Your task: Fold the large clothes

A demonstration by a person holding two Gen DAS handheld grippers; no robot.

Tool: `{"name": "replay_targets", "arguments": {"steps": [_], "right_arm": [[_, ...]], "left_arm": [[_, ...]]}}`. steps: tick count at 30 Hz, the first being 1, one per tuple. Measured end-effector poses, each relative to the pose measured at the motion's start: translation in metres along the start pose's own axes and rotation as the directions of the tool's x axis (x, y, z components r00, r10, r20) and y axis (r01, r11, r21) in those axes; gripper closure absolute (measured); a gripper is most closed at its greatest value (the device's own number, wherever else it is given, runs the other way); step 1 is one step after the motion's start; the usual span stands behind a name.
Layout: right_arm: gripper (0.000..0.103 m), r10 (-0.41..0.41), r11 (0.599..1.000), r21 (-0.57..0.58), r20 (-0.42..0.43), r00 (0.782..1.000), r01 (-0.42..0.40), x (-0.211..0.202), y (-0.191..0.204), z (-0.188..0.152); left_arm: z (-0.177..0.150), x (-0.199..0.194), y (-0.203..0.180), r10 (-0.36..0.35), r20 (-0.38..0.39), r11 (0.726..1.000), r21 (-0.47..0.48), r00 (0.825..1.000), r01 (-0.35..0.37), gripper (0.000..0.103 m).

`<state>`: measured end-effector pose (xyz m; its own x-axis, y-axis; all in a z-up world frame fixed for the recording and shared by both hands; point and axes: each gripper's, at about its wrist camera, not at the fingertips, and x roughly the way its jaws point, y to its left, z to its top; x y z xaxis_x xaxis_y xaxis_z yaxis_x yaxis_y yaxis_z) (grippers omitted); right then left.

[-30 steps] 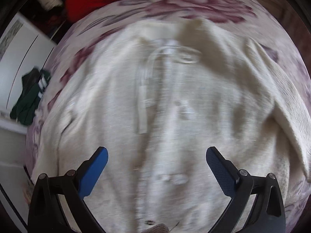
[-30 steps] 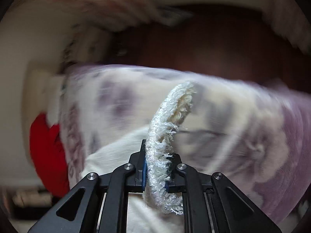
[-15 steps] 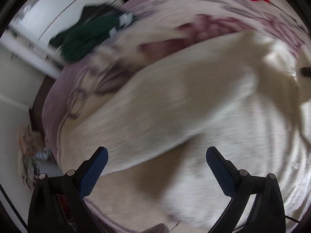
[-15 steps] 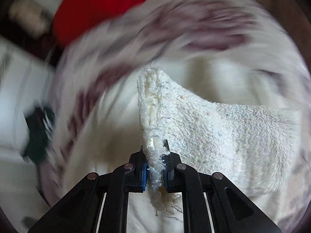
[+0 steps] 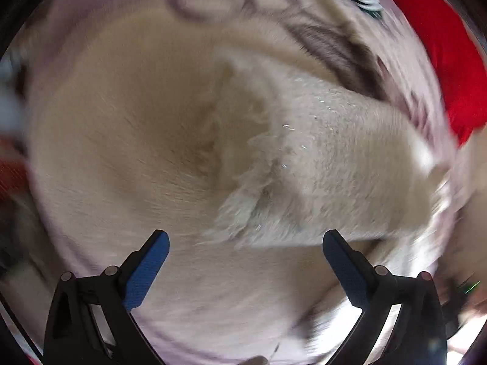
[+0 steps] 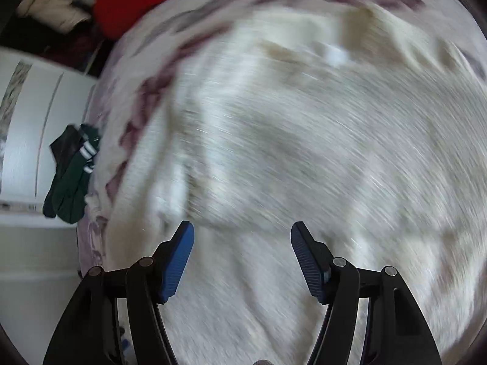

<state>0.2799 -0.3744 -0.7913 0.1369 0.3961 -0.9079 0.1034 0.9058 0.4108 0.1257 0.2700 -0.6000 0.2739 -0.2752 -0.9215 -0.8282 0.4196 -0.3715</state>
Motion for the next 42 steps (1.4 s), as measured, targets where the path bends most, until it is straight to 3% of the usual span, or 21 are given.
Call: {"name": "replay_targets", "arguments": {"steps": [2, 4, 5, 6, 8, 11, 15, 18, 19, 20, 22, 25, 26, 28, 29, 30, 36, 37, 38, 39, 42], "right_arm": [[0.035, -0.036, 0.998, 0.056, -0.012, 0.999, 0.037, -0.003, -0.020, -0.008], [0.035, -0.068, 0.993, 0.095, -0.005, 0.998, 0.068, -0.016, -0.040, -0.020], [0.035, -0.082, 0.992, 0.101, 0.007, 0.997, 0.081, -0.019, -0.044, -0.027], [0.035, -0.096, 0.991, 0.101, 0.015, 0.995, 0.094, -0.018, -0.042, -0.021], [0.035, -0.125, 0.988, 0.093, 0.032, 0.992, 0.122, -0.017, -0.038, -0.017], [0.035, -0.138, 0.989, 0.064, 0.045, 0.989, 0.135, -0.005, -0.013, -0.009], [0.035, -0.148, 0.989, 0.016, 0.068, 0.987, 0.147, 0.017, 0.023, 0.011], [0.035, -0.136, 0.991, 0.012, 0.057, 0.989, 0.135, 0.041, 0.048, 0.031], [0.035, -0.133, 0.991, 0.013, 0.037, 0.990, 0.133, 0.053, 0.054, 0.035], [0.035, -0.128, 0.992, 0.008, 0.010, 0.992, 0.128, 0.060, 0.060, 0.040], [0.034, -0.131, 0.991, -0.001, -0.073, 0.989, 0.131, 0.080, 0.075, 0.052], [0.033, -0.175, 0.983, -0.067, -0.071, 0.982, 0.170, 0.090, 0.098, 0.055], [0.033, -0.158, 0.986, -0.073, -0.070, 0.985, 0.153, 0.085, 0.097, 0.051], [0.034, -0.109, 0.993, -0.054, -0.080, 0.991, 0.105, 0.080, 0.093, 0.043], [0.034, -0.086, 0.996, -0.042, -0.089, 0.992, 0.083, 0.075, 0.086, 0.038], [0.034, -0.079, 0.997, -0.034, -0.096, 0.992, 0.076, 0.072, 0.081, 0.034], [0.034, -0.104, 0.995, -0.010, -0.126, 0.987, 0.104, 0.050, 0.043, 0.007], [0.034, -0.106, 0.994, -0.002, -0.132, 0.986, 0.107, 0.050, 0.039, 0.005], [0.034, -0.111, 0.994, 0.009, -0.138, 0.984, 0.113, 0.050, 0.035, 0.003], [0.034, -0.111, 0.993, 0.019, -0.142, 0.984, 0.115, 0.053, 0.034, 0.002], [0.034, -0.112, 0.992, 0.043, -0.143, 0.983, 0.119, 0.057, 0.027, -0.001]], "left_arm": [[0.010, 0.014, 0.006, -0.095, 0.013, 0.990, -0.106, 0.995, 0.096, 0.000], [0.021, 0.012, 0.006, -0.105, 0.105, 0.977, -0.175, 0.989, 0.123, 0.019], [0.031, 0.006, 0.002, -0.062, 0.161, 0.978, -0.187, 0.985, 0.092, 0.060], [0.041, 0.001, -0.003, -0.028, 0.189, 0.982, -0.180, 0.982, 0.063, 0.086], [0.063, -0.019, -0.018, -0.006, 0.287, 0.985, -0.161, 0.958, 0.054, 0.092], [0.105, -0.055, -0.051, -0.006, 0.429, 0.998, -0.058, 0.903, 0.035, 0.095], [0.161, -0.083, -0.083, -0.032, 0.515, 0.999, 0.047, 0.857, 0.010, 0.100], [0.202, -0.094, -0.090, 0.004, 0.569, 0.998, 0.055, 0.822, -0.042, 0.103], [0.212, -0.095, -0.088, 0.007, 0.571, 0.997, 0.056, 0.821, -0.047, 0.103], [0.222, -0.096, -0.081, -0.008, 0.553, 0.998, 0.059, 0.833, -0.030, 0.103], [0.229, -0.093, -0.071, -0.037, 0.493, 0.998, 0.057, 0.869, 0.010, 0.102], [0.213, -0.081, -0.049, -0.132, 0.321, 0.991, 0.039, 0.938, 0.126, 0.099], [0.205, -0.074, -0.045, -0.150, 0.275, 0.989, 0.031, 0.949, 0.148, 0.091], [0.186, -0.060, -0.032, -0.178, 0.210, 0.984, 0.011, 0.961, 0.180, 0.051], [0.175, -0.054, -0.023, -0.187, 0.202, 0.981, -0.010, 0.961, 0.193, 0.025], [0.168, -0.049, -0.015, -0.199, 0.206, 0.978, -0.027, 0.958, 0.209, 0.023], [0.173, -0.025, -0.026, -0.274, 0.205, 0.961, 0.023, 0.940, 0.275, 0.026], [0.177, -0.029, -0.033, -0.295, 0.221, 0.955, 0.064, 0.930, 0.288, 0.033], [0.177, -0.034, -0.043, -0.282, 0.248, 0.959, 0.115, 0.927, 0.261, 0.078], [0.180, -0.037, -0.052, -0.251, 0.248, 0.964, 0.156, 0.936, 0.217, 0.100], [0.174, -0.059, -0.061, -0.262, 0.285, 0.950, 0.245, 0.922, 0.194, 0.099]]}}
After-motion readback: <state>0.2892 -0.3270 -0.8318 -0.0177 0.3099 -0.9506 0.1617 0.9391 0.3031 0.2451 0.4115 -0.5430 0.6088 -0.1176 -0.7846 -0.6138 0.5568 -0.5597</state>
